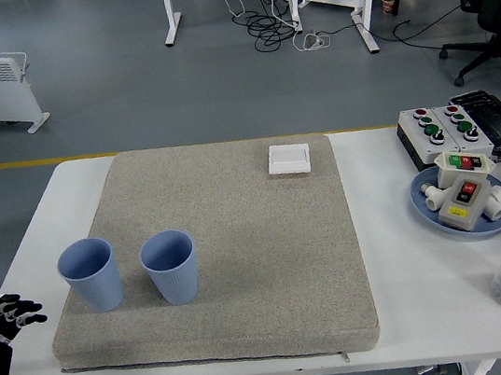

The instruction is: Push cup pick cup insert cup

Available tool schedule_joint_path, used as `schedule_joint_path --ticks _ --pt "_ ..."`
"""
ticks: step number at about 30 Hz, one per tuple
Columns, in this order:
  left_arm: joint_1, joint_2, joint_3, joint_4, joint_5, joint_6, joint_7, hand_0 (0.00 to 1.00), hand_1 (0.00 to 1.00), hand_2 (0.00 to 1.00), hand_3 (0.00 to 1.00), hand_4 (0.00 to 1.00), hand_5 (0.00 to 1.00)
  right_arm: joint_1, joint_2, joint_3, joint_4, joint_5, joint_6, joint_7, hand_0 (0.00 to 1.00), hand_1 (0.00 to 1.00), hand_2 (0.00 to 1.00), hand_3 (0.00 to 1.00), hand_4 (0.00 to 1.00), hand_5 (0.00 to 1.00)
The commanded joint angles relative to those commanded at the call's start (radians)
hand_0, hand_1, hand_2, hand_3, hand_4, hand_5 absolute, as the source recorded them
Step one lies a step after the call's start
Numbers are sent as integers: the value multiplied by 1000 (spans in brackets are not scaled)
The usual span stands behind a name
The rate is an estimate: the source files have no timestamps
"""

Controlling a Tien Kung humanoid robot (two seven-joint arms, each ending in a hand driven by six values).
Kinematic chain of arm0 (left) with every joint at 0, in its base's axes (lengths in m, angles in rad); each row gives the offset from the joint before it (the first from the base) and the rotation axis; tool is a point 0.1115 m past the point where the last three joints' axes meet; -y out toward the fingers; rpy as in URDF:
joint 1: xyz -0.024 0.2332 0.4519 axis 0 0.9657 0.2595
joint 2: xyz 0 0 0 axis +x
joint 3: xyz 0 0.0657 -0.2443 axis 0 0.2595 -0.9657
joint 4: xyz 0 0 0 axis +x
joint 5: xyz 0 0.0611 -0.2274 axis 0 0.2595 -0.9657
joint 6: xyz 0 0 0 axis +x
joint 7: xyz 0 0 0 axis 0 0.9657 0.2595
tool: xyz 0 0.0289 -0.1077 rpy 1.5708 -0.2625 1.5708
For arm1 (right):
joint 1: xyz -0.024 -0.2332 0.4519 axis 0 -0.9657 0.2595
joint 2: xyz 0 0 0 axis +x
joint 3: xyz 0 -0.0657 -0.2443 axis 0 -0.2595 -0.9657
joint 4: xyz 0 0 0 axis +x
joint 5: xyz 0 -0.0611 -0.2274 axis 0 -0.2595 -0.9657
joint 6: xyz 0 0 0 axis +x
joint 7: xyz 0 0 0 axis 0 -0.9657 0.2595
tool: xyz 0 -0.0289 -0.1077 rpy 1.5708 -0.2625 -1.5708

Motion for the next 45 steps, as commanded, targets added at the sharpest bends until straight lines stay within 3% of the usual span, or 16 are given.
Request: schedule_joint_path --ticks 10,11,25,45 --pt "-59 -11 62 56 126 0 33 484 483 471 452 549 998 0 3 1 0 0 1 2 735 685 728 607 161 482" --pt "-70 -10 73 65 136 -1 45 524 492 473 456 549 998 -2 4 1 0 2 1 3 734 681 726 605 160 482" --pt "-110 -7 117 123 149 1 81 568 499 479 458 549 998 -37 8 3 0 -3 2 3 734 679 722 603 160 481" --pt "-231 0 163 209 250 12 129 580 504 481 459 552 998 -42 11 4 0 0 1 5 734 677 718 602 159 479"
